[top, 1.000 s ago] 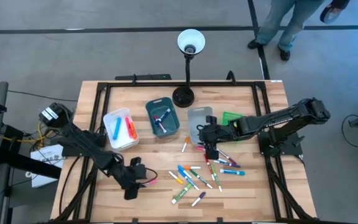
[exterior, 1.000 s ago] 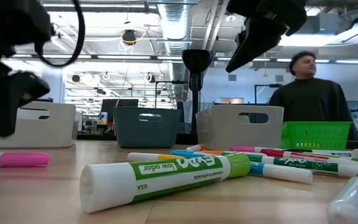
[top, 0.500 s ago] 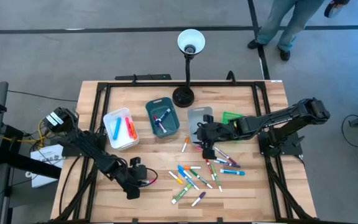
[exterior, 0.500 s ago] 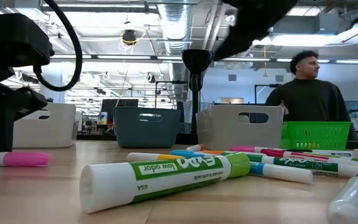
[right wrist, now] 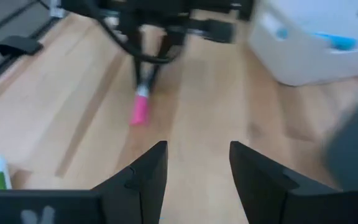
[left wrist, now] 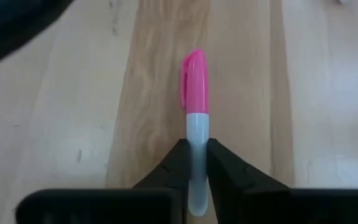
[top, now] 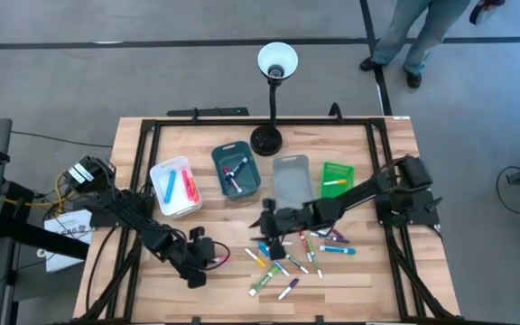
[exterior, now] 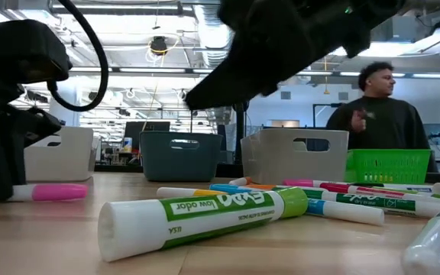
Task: Pick & Place Markers
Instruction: Put the pink highlighter pen into the green bin
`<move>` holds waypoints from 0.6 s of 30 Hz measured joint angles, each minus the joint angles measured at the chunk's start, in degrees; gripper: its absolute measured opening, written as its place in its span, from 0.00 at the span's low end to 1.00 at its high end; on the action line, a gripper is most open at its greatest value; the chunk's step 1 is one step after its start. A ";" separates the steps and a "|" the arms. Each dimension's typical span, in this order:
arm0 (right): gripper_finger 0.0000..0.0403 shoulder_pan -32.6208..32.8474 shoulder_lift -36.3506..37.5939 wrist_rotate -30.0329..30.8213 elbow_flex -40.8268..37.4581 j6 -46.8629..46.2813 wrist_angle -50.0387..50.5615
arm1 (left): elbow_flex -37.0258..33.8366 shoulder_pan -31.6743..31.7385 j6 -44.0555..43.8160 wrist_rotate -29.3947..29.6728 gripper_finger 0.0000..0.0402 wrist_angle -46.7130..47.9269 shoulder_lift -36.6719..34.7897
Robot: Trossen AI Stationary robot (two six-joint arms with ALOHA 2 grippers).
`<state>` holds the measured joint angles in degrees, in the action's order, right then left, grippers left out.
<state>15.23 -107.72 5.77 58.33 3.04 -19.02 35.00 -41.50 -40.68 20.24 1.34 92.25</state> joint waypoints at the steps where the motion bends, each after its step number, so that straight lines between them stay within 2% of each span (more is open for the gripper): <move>1: 0.40 0.09 -1.55 -0.36 0.94 -0.01 -0.53 | -0.04 0.30 0.00 0.48 0.08 -0.15 0.01; 4: 0.41 0.10 -6.08 -1.08 4.76 -0.01 0.13 | -0.15 1.77 0.34 3.69 0.07 -0.55 0.12; 8: 0.41 -0.75 -9.95 -5.10 8.49 -0.04 0.62 | -0.19 4.19 4.65 4.37 0.09 -2.77 0.15; 13: 0.40 -2.77 -10.69 -7.21 9.24 -2.10 1.54 | -0.12 7.14 12.36 5.50 0.08 -6.81 -0.02; 18: 0.38 -3.71 -10.69 -8.34 9.22 -4.17 3.58 | -0.12 9.25 16.23 7.41 0.09 -7.29 -2.01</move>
<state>11.53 -118.41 -2.57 67.55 -1.13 -15.44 34.87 -32.25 -24.45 27.65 -5.94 90.25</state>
